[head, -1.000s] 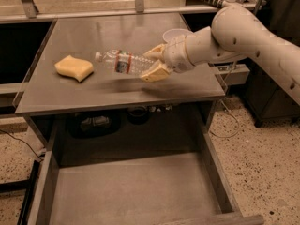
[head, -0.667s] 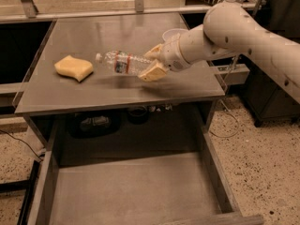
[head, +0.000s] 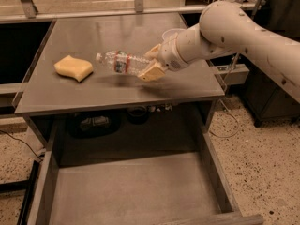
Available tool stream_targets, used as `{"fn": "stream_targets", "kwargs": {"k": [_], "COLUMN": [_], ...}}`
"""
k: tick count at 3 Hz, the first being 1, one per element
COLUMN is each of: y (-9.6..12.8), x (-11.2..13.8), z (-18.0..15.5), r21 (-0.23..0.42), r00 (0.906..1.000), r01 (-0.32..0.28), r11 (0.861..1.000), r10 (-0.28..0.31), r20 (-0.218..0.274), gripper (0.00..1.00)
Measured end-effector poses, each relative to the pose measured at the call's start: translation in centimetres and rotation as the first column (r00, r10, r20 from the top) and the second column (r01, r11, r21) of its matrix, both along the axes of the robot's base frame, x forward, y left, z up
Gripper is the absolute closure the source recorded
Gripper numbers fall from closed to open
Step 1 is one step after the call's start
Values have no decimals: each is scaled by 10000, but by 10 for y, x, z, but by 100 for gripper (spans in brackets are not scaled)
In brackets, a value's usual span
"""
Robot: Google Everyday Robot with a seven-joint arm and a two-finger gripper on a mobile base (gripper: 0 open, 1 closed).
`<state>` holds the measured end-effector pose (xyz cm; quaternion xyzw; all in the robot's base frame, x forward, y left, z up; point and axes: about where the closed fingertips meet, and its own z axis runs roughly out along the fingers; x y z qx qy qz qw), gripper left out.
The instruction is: Pick water bottle from top drawer and place on counter
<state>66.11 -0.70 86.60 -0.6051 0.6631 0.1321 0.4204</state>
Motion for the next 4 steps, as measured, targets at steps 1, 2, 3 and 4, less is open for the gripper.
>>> {"fn": "stream_targets", "kwargs": {"k": [1,2,3,4], "y": [0,0,0,0], "x": [0,0,0,0], "z": [0,0,0,0], "r21": [0,0,0,0], "r00": [10000,10000,10000,10000], "r01": [-1,-1,-2,-2], "r11": [10000,10000,10000,10000], "r10": [1,1,2,2], "r20": [0,0,-1,-1], "gripper": [58,35,12,0]}}
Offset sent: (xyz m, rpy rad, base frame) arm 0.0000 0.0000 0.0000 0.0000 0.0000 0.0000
